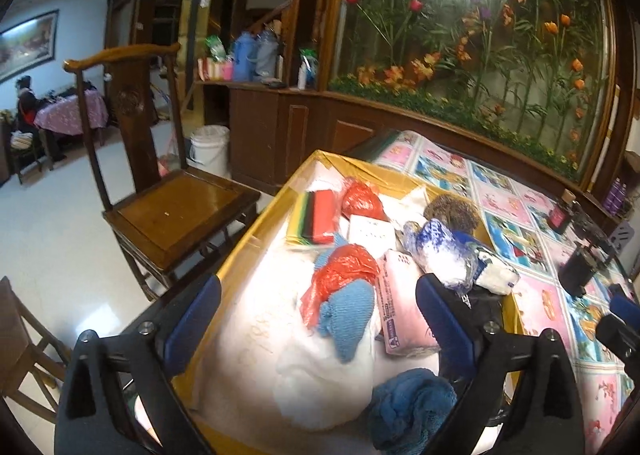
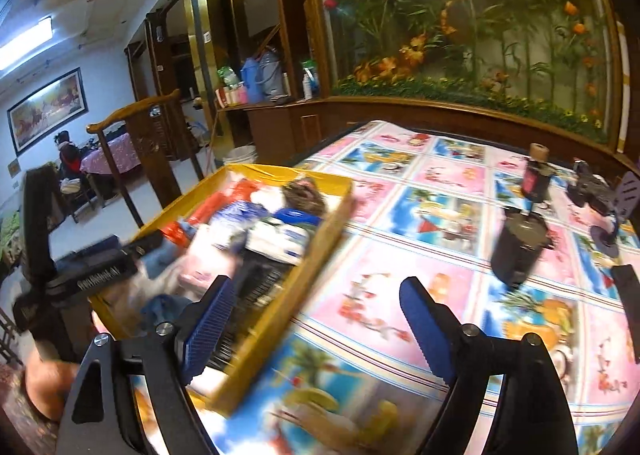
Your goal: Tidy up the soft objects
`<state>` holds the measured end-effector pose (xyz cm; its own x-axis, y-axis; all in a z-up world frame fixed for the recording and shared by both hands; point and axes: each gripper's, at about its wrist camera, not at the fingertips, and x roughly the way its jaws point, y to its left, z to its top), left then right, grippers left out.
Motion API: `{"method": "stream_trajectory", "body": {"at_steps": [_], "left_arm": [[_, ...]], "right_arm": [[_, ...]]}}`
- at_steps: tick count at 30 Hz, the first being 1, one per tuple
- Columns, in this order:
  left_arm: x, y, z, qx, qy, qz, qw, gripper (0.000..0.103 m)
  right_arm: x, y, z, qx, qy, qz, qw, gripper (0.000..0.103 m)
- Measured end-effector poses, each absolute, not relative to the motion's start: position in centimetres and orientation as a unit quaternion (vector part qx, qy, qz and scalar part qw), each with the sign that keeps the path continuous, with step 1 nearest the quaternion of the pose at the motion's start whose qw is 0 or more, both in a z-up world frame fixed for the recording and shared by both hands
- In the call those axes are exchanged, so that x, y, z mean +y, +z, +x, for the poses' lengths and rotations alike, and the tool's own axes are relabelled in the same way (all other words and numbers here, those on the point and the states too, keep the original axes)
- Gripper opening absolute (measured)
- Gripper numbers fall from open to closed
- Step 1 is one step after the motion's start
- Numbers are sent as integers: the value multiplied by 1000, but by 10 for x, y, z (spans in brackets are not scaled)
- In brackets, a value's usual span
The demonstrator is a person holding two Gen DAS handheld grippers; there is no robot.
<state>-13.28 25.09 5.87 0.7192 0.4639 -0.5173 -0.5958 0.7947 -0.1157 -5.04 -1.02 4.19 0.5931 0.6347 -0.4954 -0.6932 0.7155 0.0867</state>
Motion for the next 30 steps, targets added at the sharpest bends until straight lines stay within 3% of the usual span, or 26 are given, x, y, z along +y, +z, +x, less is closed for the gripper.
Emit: {"method": "stream_trajectory", "body": {"at_steps": [7,21,30], "left_arm": [[223,71,-131,252,337,-112,900,103],[196,110,-120,302,374,-27,877,103],[177,108,-120,287,354,13,890,103]], "right_arm": [[-45,44,-46,213,380,-48,899,97],[-58,52,-55,201,388,-40,899,97],[-54,49,-54,213,394,-42,893,97]]}}
